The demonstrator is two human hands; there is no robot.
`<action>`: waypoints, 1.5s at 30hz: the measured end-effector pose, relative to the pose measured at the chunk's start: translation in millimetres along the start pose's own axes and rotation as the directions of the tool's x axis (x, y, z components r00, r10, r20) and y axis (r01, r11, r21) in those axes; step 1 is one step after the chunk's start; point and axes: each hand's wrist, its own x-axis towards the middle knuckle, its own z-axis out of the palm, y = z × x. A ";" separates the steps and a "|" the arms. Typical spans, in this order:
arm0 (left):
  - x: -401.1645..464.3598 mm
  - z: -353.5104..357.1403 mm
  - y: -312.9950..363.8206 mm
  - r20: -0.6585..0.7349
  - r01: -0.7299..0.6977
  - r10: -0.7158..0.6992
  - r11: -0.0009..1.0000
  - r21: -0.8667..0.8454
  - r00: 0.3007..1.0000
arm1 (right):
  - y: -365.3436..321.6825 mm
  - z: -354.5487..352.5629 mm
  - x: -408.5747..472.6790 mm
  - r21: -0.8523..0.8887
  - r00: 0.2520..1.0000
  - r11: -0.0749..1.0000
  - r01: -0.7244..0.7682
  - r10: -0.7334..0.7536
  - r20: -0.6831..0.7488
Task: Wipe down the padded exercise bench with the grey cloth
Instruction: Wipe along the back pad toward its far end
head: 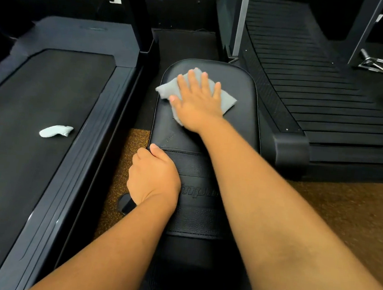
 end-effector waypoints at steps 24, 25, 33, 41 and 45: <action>-0.1 -0.1 0.0 -0.009 -0.007 0.007 1.000 0.000 1.000 | 14.4 10.5 -75.5 0.028 0.999 0.999 0.040 -0.040 0.004; 0.0 -0.1 -0.4 -0.008 -0.007 0.007 1.000 -0.001 1.000 | 20.9 9.9 -81.5 0.034 0.998 0.998 0.062 -0.062 0.011; -0.5 -1.1 -0.4 -0.008 -0.005 0.005 1.000 -0.012 1.000 | 67.4 -6.0 -57.6 0.039 0.997 0.996 -0.080 0.079 0.026; -0.3 -1.0 0.9 0.000 0.003 -0.003 1.000 -0.004 1.000 | 27.9 -6.1 -22.6 0.025 0.992 0.992 -0.124 0.123 0.030; -0.8 -2.2 1.5 0.002 0.004 -0.004 1.000 -0.006 1.000 | 5.0 -0.3 -41.9 0.137 0.998 0.990 0.033 -0.040 0.048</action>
